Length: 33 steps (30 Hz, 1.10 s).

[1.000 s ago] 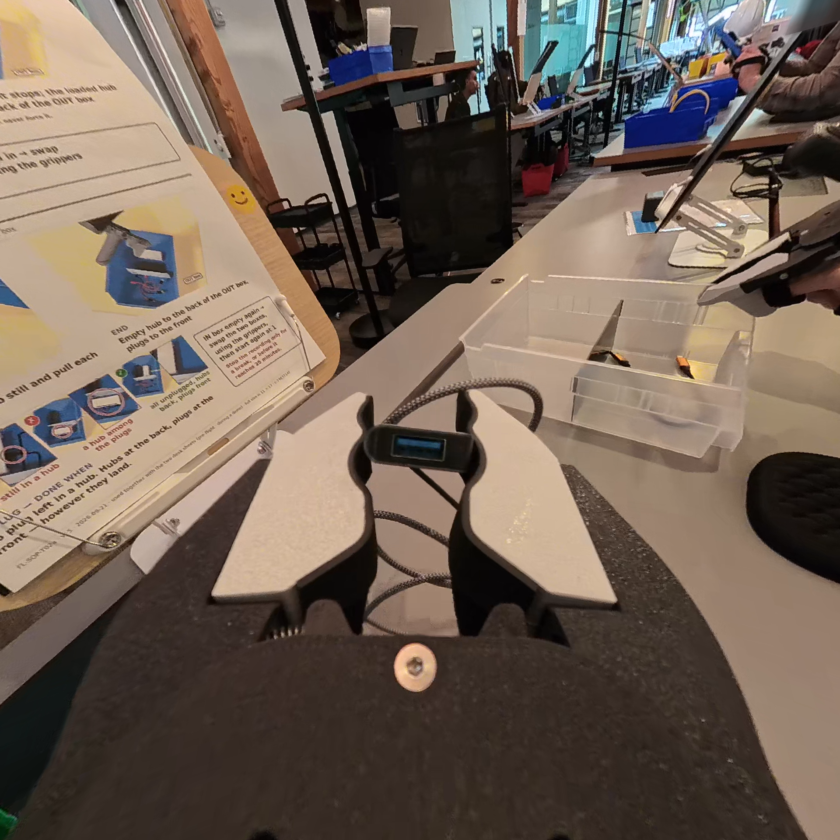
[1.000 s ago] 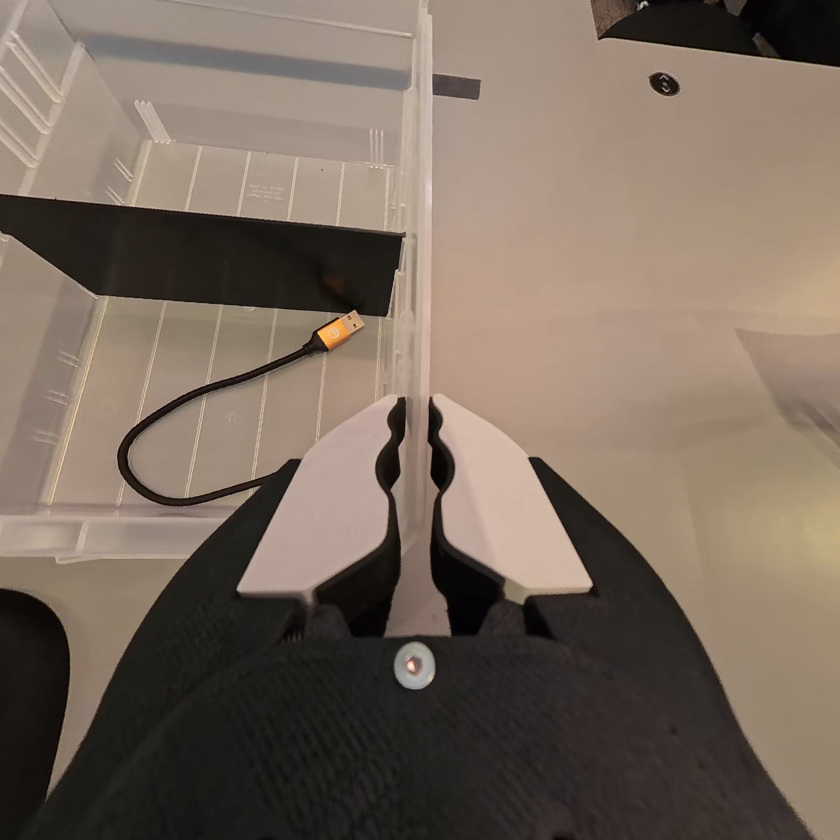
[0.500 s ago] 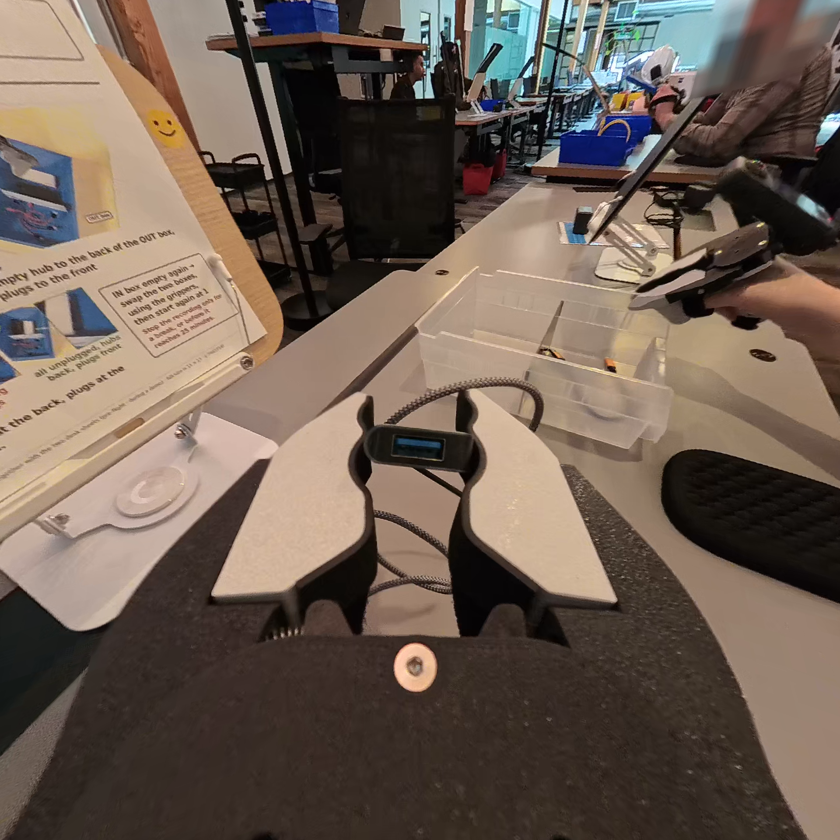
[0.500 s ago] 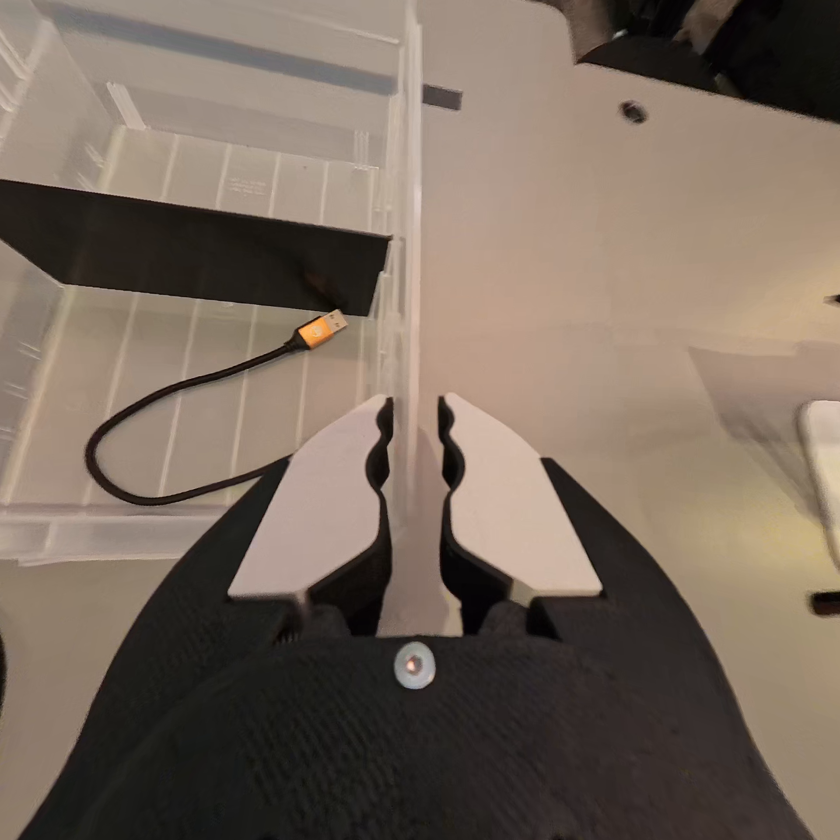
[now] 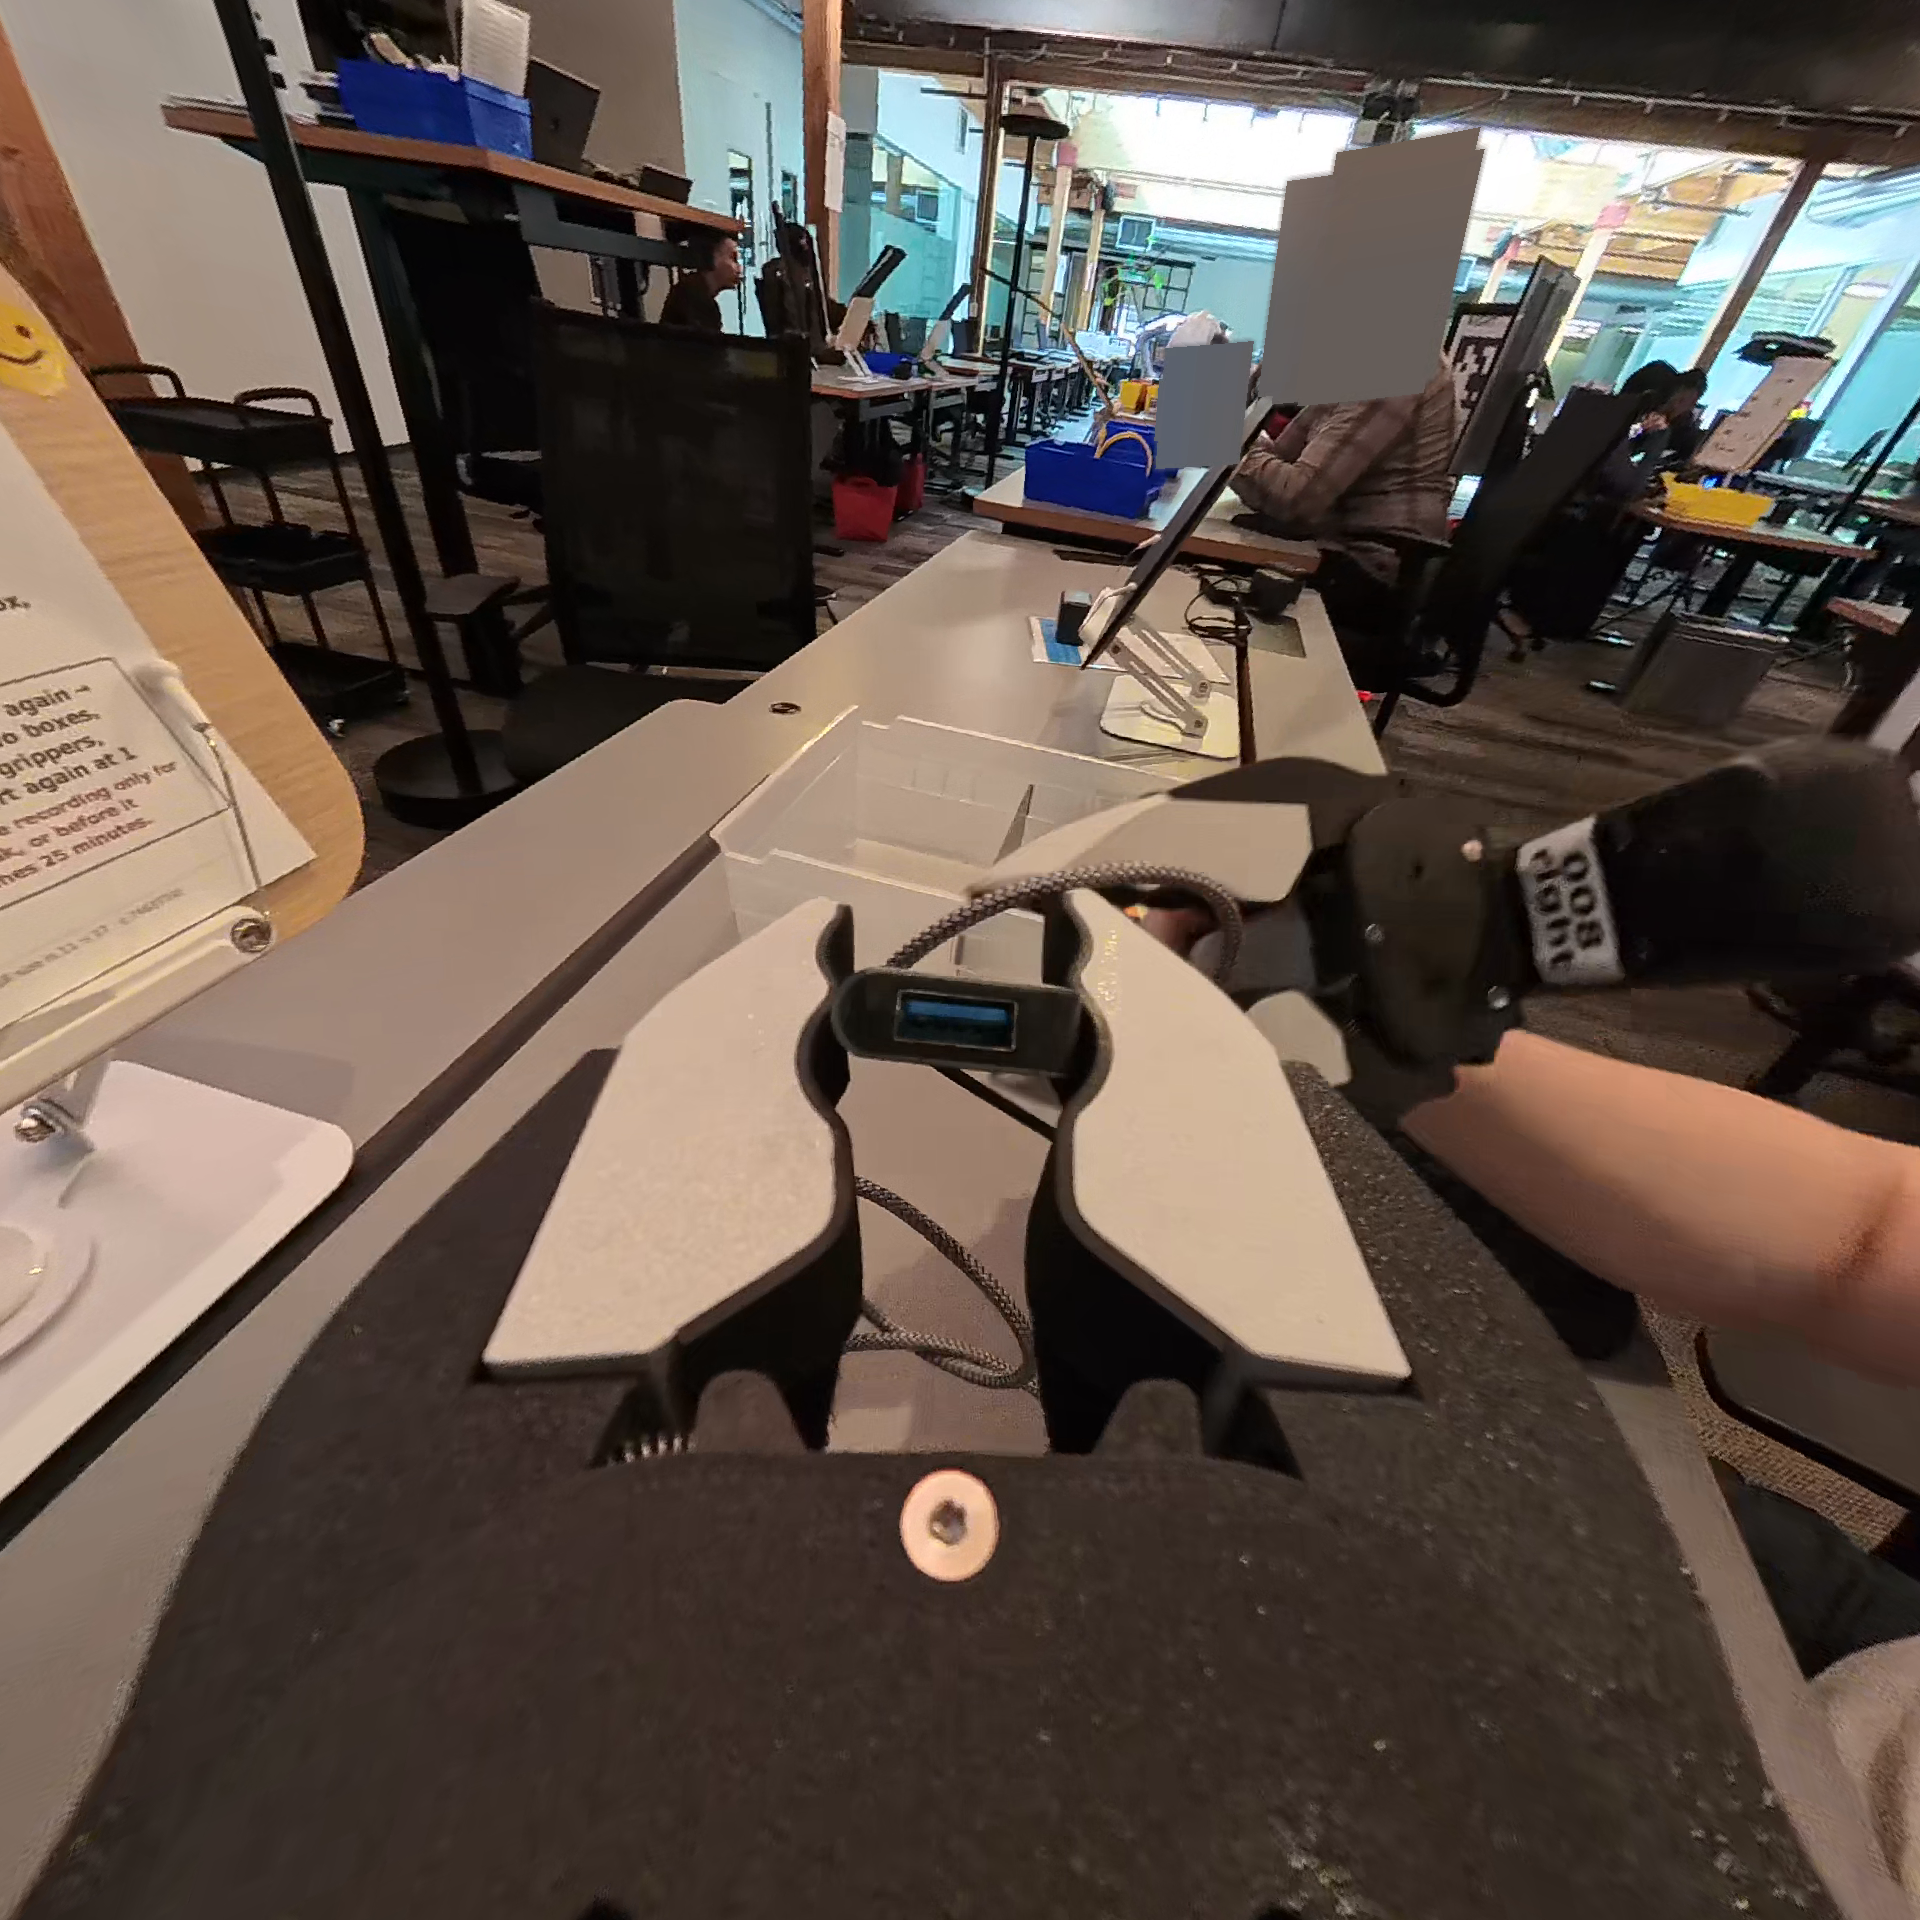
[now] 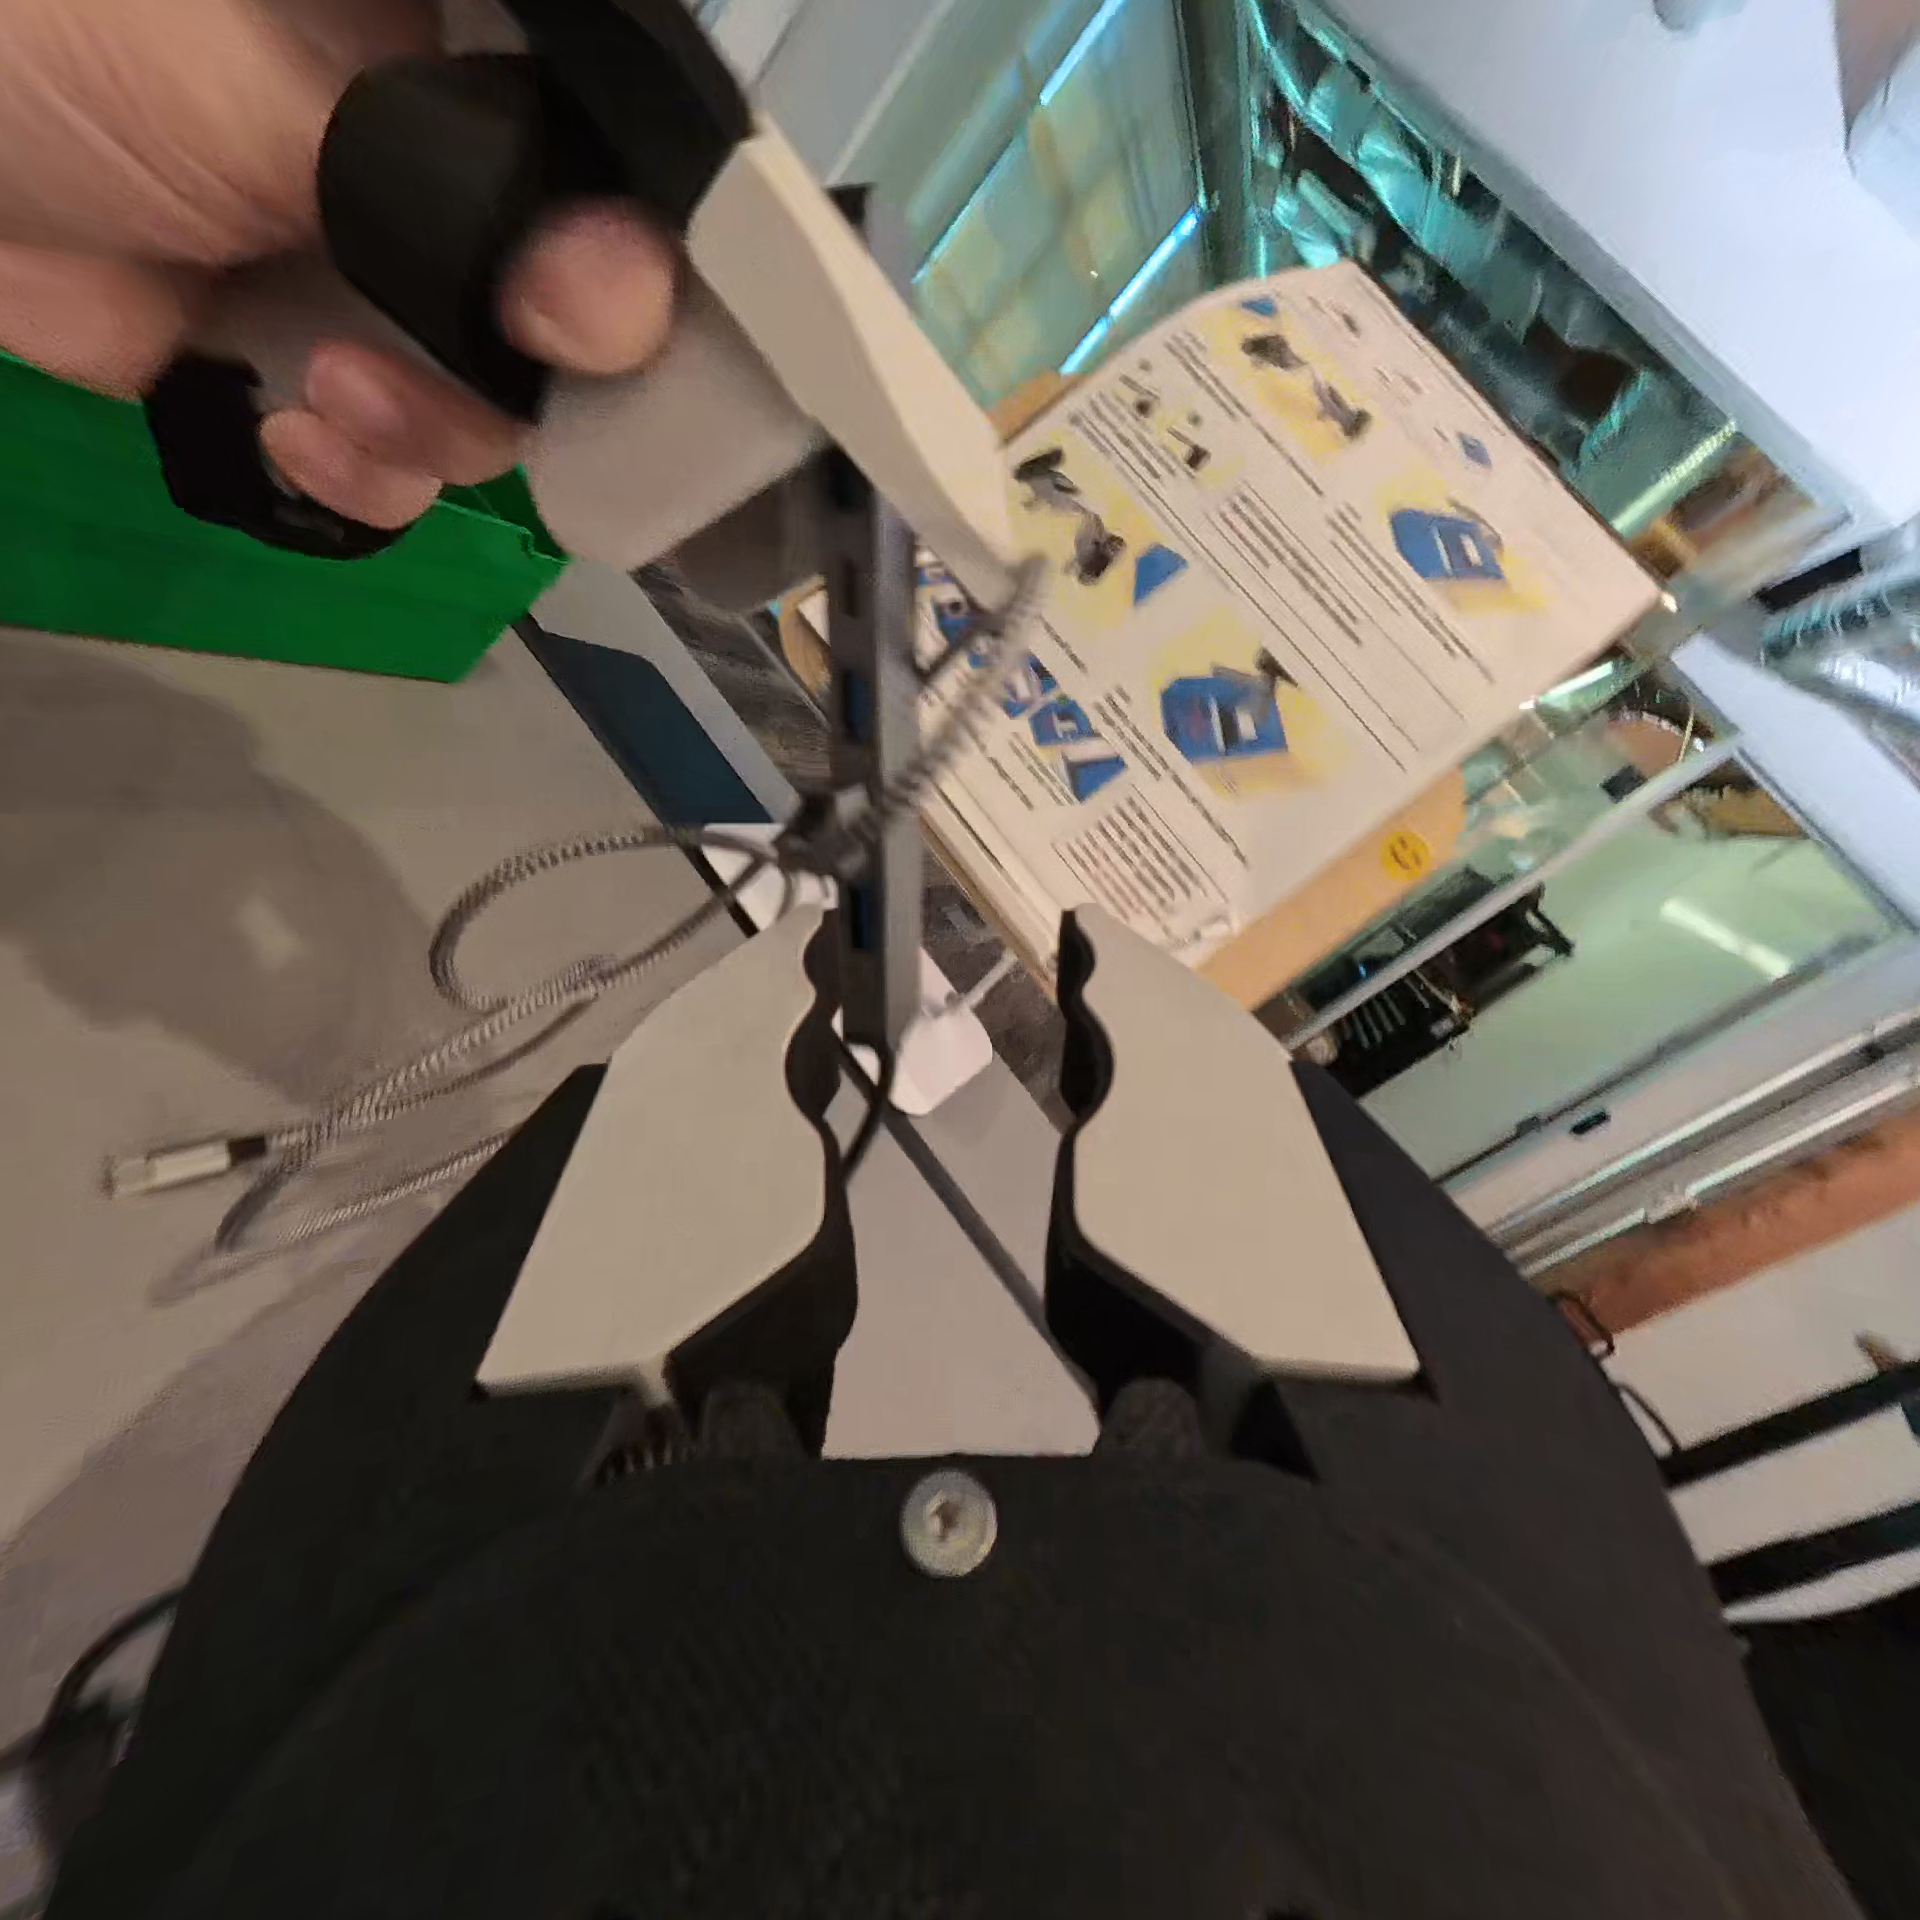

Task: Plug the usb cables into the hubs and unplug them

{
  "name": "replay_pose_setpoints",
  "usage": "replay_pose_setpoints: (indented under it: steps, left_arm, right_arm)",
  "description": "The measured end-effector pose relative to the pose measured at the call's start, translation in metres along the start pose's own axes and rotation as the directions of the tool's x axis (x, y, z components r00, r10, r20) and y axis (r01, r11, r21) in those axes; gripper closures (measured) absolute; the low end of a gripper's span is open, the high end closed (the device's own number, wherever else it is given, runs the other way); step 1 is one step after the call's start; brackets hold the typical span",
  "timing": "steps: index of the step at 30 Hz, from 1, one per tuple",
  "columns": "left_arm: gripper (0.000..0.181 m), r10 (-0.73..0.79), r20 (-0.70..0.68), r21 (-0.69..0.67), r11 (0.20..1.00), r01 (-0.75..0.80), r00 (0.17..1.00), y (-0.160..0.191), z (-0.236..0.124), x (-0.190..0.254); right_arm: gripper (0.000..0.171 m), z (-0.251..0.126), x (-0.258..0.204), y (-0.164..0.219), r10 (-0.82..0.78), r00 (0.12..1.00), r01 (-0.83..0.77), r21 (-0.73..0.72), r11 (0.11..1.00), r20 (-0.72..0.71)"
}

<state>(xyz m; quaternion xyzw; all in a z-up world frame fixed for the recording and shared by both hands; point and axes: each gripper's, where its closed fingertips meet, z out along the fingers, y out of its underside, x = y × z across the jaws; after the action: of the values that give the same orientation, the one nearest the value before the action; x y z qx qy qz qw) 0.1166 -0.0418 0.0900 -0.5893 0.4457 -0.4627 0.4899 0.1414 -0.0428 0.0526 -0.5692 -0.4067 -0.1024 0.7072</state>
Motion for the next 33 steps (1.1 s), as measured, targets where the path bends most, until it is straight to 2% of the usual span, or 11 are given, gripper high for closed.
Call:
replay_pose_setpoints:
  steps: [1,6,9,12,17,22,25,33]
  left_arm:
    - [0.146,-0.007,-0.004,0.007,1.0,0.007,1.0,-0.002,-0.001,0.001]
    - [0.146,-0.032,-0.031,0.05,0.998,0.034,0.999,-0.013,-0.012,-0.002]
    - [0.146,-0.035,-0.036,0.002,0.999,0.035,0.999,-0.01,-0.02,-0.011]
    - [0.146,-0.048,-0.025,-0.029,0.998,0.048,0.999,-0.006,-0.027,-0.021]
    - [0.146,-0.064,-0.019,-0.174,0.983,0.06,0.998,0.015,-0.032,-0.03]
    - [0.146,-0.096,-0.043,-0.196,0.977,0.086,0.994,0.023,-0.023,-0.03]
    - [0.145,-0.092,-0.047,-0.165,0.983,0.083,0.995,0.022,-0.019,-0.031]
    - [0.138,-0.071,-0.069,-0.163,0.985,0.059,0.995,0.021,-0.018,-0.026]
  right_arm:
    - [0.131,0.011,-0.007,-0.002,-0.023,0.999,0.023,0.001,1.0,0.028]
    - [0.147,0.037,-0.003,-0.007,-0.098,0.995,0.098,0.008,0.995,0.013]
    - [0.158,0.043,0.012,-0.017,-0.213,0.976,0.215,0.029,0.976,-0.053]
    - [0.159,0.055,0.011,-0.019,-0.317,0.948,0.317,0.006,0.948,-0.006]
    - [0.16,0.063,0.009,-0.015,-0.42,0.907,0.42,-0.008,0.908,-0.03]
    - [0.16,0.059,0.01,-0.005,-0.46,0.887,0.459,-0.022,0.888,-0.036]
    - [0.16,0.059,0.011,-0.002,-0.474,0.88,0.473,-0.028,0.88,-0.036]
    - [0.16,0.057,0.011,-0.003,-0.501,0.864,0.499,-0.038,0.866,-0.056]
